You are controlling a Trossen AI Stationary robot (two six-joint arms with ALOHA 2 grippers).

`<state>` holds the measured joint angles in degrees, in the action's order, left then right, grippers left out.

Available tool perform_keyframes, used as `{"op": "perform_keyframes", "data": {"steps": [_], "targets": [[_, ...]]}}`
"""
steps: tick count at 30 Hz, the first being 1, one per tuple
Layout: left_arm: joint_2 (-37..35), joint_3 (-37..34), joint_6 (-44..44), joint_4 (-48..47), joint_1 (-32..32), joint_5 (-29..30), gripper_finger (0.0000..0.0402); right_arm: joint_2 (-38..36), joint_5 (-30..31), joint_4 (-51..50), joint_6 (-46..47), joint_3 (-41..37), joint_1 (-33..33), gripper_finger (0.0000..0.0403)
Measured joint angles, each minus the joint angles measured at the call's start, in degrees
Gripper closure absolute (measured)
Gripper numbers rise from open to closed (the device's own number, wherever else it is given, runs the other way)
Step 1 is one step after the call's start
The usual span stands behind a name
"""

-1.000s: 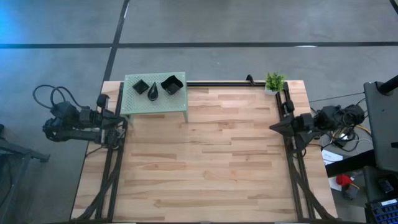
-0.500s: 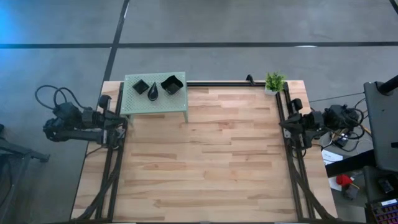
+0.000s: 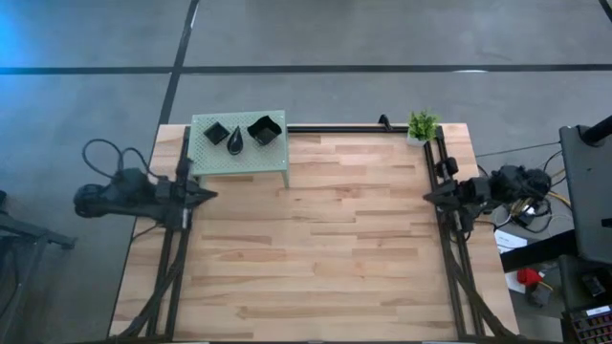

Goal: Pick & Place Mini shaped plates
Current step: Return to Home Position

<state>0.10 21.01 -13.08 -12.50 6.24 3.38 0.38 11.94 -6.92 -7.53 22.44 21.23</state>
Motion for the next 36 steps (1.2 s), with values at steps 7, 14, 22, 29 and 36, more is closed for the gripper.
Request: {"op": "perform_keyframes", "data": {"steps": [7, 14, 22, 29, 36], "targets": [[0.0, -6.6, -0.2, 5.1, 0.0, -0.1, 0.0402, -0.3, 0.0, 4.9, -0.6, -6.6, 0.0, 0.0394], [0.0, -11.8, 0.5, 9.9, 0.0, -0.1, 0.0402, -0.3, -0.3, 9.9, -0.6, -12.8, 0.0, 0.0394], [0.0, -14.7, 1.2, 12.0, 0.0, -0.1, 0.0401, -0.3, -0.5, 13.9, -0.6, -17.9, 0.0, 0.0394], [0.0, -17.9, 2.3, 13.6, 0.0, -0.2, 0.0402, -0.2, -0.5, 17.1, -1.9, -22.0, 0.0, 0.0394], [0.0, -20.5, 3.5, 14.1, 0.0, -0.4, 0.0401, -0.2, -0.5, 17.2, -1.9, -21.9, 0.0, 0.0394]]}}
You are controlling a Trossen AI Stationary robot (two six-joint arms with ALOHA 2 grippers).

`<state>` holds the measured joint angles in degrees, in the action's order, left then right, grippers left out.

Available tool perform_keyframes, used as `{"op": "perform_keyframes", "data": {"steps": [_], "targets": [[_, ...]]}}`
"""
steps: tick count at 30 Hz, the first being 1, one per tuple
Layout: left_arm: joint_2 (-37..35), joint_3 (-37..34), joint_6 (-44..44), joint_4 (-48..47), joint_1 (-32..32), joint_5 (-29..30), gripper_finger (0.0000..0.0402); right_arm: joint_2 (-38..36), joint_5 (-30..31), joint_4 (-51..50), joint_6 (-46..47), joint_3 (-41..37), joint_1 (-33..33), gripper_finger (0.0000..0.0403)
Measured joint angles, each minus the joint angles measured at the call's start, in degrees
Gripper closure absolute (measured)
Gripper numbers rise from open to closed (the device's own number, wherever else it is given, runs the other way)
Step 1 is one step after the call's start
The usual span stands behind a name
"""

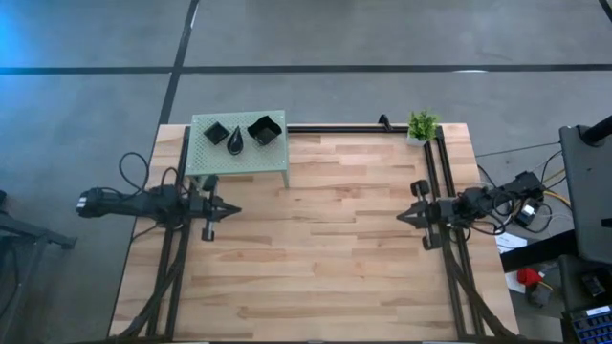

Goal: Pick & Place Mini shaped plates
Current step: Return to Home Position

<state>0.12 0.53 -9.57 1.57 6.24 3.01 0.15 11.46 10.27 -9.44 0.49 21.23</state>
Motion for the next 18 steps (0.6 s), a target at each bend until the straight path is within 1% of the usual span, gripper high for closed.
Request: {"op": "perform_keyframes", "data": {"steps": [5, 8, 11, 18], "targets": [[0.0, 0.0, 3.9, 0.0, 0.0, 0.7, 0.0401, 0.7, 0.7, -1.8, -0.1, 0.0, 0.0, 0.0394], [0.0, 0.0, 5.2, 0.1, 0.0, 2.1, 0.0401, 0.7, 3.9, -2.6, 1.1, 0.0, 0.0, 0.0394], [0.1, 0.0, 5.2, 0.1, 0.0, 2.2, 0.0401, 0.7, 7.9, -3.3, 3.5, 0.0, 0.0, 0.0394], [0.1, -0.1, 5.2, 0.1, 0.0, 2.5, 0.0401, 0.7, 8.1, -3.6, 4.5, 0.0, 0.0, 0.0394]]}}
